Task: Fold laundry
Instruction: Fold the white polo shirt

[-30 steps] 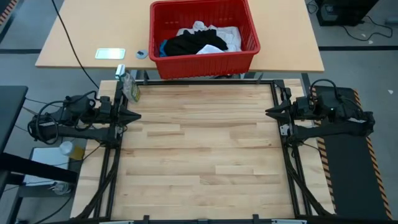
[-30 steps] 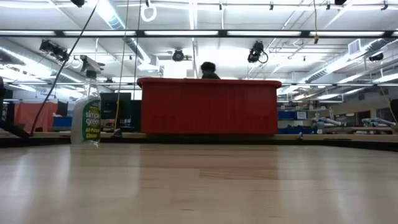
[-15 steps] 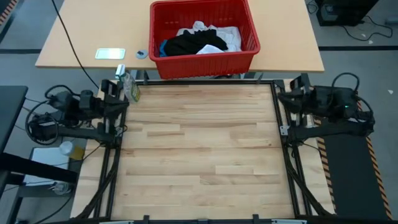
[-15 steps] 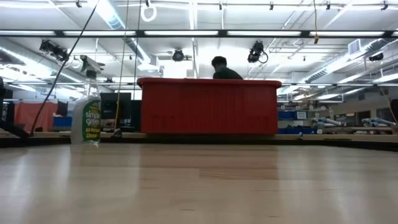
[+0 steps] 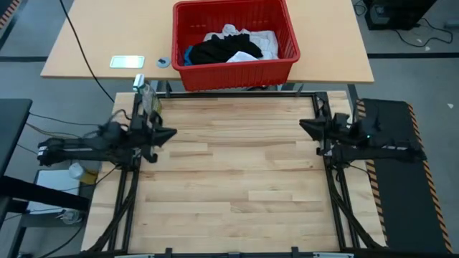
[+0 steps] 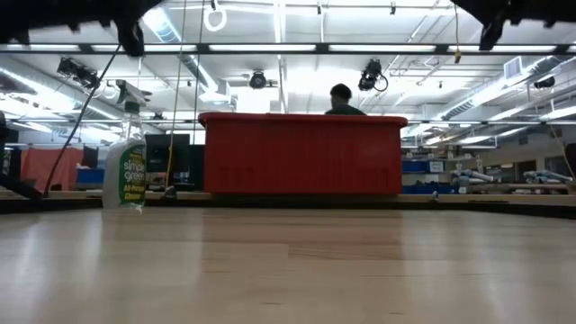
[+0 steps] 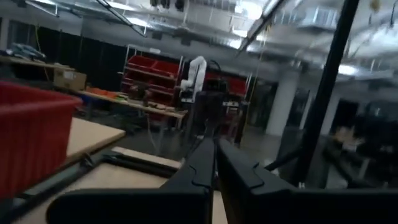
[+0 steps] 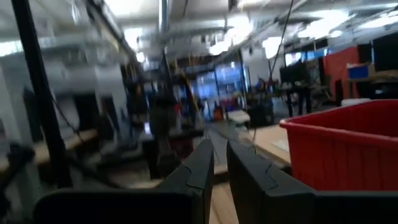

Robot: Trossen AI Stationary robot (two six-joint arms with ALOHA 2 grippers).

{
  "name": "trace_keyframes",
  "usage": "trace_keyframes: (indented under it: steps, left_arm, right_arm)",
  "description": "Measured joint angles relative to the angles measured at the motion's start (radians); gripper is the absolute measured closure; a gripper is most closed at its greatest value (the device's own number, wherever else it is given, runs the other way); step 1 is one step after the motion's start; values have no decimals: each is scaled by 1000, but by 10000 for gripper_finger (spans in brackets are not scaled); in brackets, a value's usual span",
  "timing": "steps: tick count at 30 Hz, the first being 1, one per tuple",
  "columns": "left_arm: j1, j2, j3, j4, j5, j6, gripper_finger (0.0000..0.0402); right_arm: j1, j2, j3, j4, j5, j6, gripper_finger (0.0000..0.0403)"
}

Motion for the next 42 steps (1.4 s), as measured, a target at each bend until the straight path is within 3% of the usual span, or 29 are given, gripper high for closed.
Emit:
trace_keyframes:
  steps: [4,8,18,25,32,35,42]
  left_arm:
    - [-2,1,-178,261,6,-89,379]
    - [-3,1,-288,389,6,-138,379]
    - [-3,0,-287,238,8,-139,379]
    - [-3,1,-288,91,8,-138,379]
    - [-3,1,-288,107,8,-153,379]
    - [-3,0,-284,156,8,-219,379]
    - [12,0,-220,157,-25,-211,379]
  right_arm:
    - [-4,-109,-131,83,-1,80,347]
    - [-5,-198,-216,94,-1,131,347]
    - [-6,-216,-337,123,18,211,347]
    - [-7,-215,-342,99,19,208,347]
    - [-7,-215,-342,104,34,214,347]
    - [-7,-215,-342,173,71,211,347]
    - [-8,-215,-310,268,114,164,347]
